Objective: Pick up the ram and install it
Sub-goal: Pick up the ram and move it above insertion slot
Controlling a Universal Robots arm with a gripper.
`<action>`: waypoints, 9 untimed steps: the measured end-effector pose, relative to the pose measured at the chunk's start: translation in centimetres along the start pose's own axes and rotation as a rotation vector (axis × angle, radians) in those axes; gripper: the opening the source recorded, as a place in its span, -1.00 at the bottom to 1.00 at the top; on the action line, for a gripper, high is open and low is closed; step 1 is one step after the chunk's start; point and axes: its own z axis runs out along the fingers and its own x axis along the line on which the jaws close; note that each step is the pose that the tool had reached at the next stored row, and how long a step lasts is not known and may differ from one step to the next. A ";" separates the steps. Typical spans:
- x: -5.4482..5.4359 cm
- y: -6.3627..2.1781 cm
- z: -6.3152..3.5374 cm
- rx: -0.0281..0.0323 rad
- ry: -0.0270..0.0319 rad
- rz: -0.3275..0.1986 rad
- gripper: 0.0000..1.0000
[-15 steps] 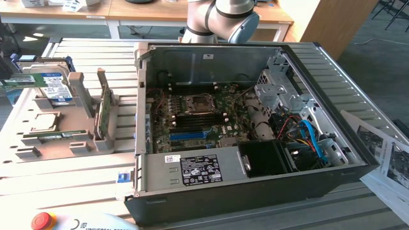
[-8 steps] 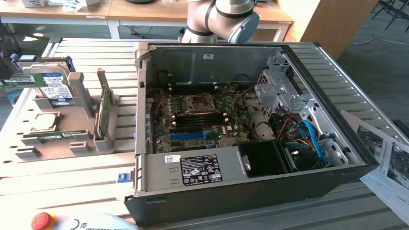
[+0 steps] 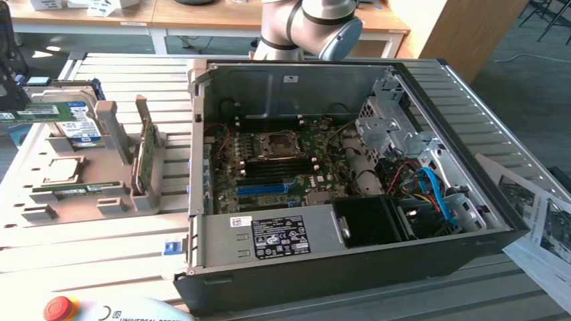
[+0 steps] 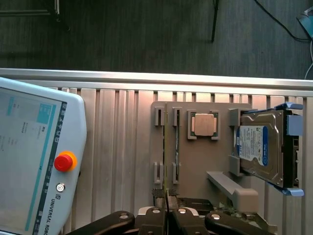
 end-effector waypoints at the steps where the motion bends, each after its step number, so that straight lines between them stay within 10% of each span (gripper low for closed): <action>1: 0.0 -0.17 -0.01 -0.0001 0.0000 0.000 -0.76; 9: 0.0 -1.74 -0.05 0.0000 0.0000 0.000 -0.76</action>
